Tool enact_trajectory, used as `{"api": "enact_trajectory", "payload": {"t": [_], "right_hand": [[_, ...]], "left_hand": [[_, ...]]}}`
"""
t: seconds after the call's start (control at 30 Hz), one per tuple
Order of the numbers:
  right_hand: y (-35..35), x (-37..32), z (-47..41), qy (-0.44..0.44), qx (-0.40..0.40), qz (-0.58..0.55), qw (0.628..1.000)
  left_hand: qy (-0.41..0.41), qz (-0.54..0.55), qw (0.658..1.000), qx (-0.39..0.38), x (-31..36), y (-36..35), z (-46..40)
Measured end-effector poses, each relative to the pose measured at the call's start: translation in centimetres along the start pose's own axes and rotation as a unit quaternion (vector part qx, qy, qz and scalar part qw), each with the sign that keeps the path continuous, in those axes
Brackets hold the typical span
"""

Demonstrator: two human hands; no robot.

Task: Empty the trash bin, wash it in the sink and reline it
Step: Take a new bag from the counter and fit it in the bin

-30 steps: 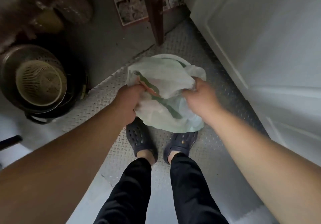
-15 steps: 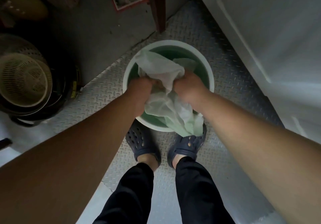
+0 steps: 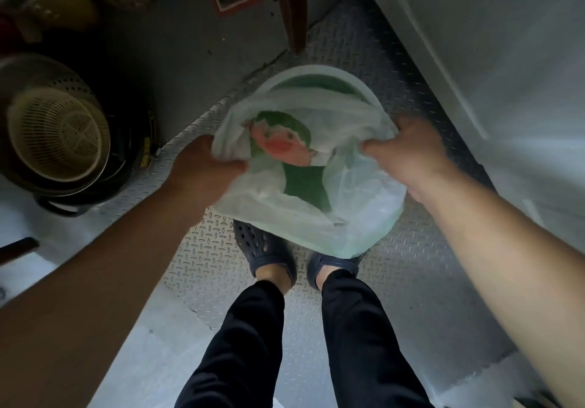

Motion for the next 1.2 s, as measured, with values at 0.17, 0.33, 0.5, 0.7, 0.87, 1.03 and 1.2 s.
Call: {"api": "enact_trajectory", "payload": {"t": [0.17, 0.33, 0.5, 0.7, 0.87, 1.03, 1.2], "right_hand": [[1.1, 1.4, 0.0, 0.000, 0.035, 0.013, 0.999], [1.2, 1.9, 0.0, 0.002, 0.076, -0.046, 0.996], [1.1, 3.0, 2.1, -0.015, -0.030, -0.213, 0.976], [1.0, 6.5, 5.0, -0.113, -0.033, -0.340, 0.933], [0.9, 8.2, 4.8, -0.157, -0.019, -0.377, 0.912], [1.5, 9.5, 3.8, -0.171, -0.009, -0.321, 0.931], [1.6, 9.8, 2.3, -0.229, -0.002, -0.341, 0.912]], "left_hand": [[0.009, 0.016, 0.999, -0.040, -2.2, -0.3, -1.1], [0.069, 0.189, 0.972, -0.120, -3.9, -0.7, -1.5], [0.116, 0.258, 0.924, -0.257, -6.6, -1.6, 0.1], [0.150, 0.264, 0.906, -0.294, -8.0, -3.6, 1.1], [0.164, 0.262, 0.924, -0.224, -8.3, -4.7, 0.5], [0.180, 0.205, 0.950, -0.152, -9.1, -4.6, -0.7], [0.229, 0.350, 0.897, -0.143, -9.1, -4.9, -1.9]]}}
Point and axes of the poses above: each hand's wrist, its own z-axis away from the middle knuckle, its own y-axis out of the back of the hand, x = y × z, the point moved 2 cm from there along -z, towards the middle knuckle, and after that the axes turned 11 degrees about y, right-handed, at the moved point
